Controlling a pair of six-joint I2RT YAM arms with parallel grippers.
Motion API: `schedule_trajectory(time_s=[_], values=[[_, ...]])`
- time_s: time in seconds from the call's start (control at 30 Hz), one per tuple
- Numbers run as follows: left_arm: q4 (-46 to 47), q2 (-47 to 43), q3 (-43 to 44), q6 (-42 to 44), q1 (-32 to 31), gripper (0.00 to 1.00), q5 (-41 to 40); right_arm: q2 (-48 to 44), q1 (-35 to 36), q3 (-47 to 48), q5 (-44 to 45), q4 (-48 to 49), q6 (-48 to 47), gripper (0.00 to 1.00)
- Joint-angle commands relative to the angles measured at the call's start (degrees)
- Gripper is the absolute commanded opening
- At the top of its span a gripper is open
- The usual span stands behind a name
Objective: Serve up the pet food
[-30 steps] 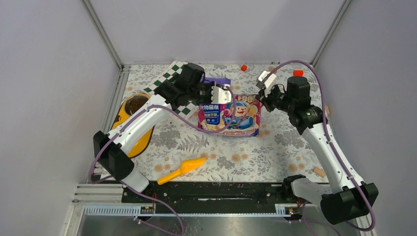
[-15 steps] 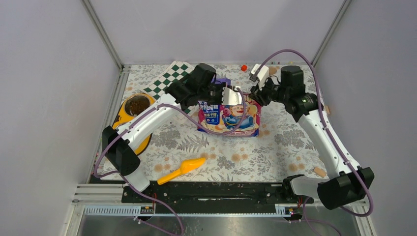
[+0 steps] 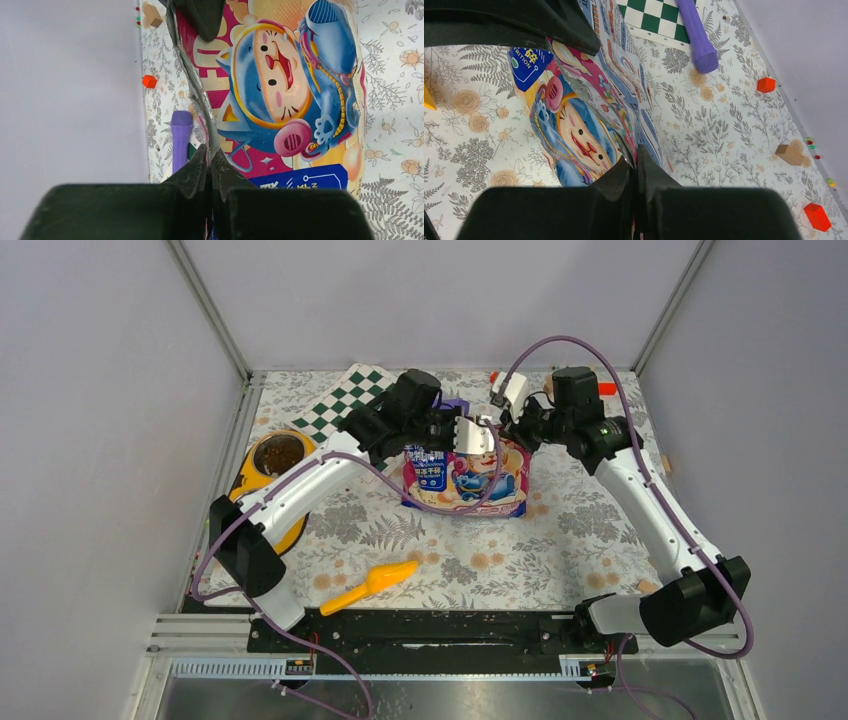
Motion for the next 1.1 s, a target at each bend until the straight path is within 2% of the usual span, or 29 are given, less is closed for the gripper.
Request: schedule_trajectory(time_s=[0.0, 0.17, 0.33, 0.6, 1.07], values=[[2.0, -0.9, -1.1, 4.1, -0.1, 0.0, -7.6, -4.9, 0.4, 0.9, 4.1, 3.9, 0.0, 0.0], [-1.6, -1.2, -3.0, 9.5, 0.1, 0.0, -19.7, -9.1, 0.4, -0.1, 9.2, 5.7, 2.2, 0.0], [-8.9, -1.5, -2.3, 10.4, 3.1, 0.0, -28.5, -11.9, 0.2, -0.4, 14.5, 5.0, 4.2, 0.0], [-11.2, -6.2, -5.7, 10.8, 8.3, 0.0, -31.2, -14.5, -1.1, -1.7, 20.0, 4.0, 1.7, 0.0], [-12.5, -8.1, -8.1, 12.6, 15.0, 0.0, -32.3, -17.5, -4.1, -3.4, 20.5, 2.4, 1.7, 0.0]])
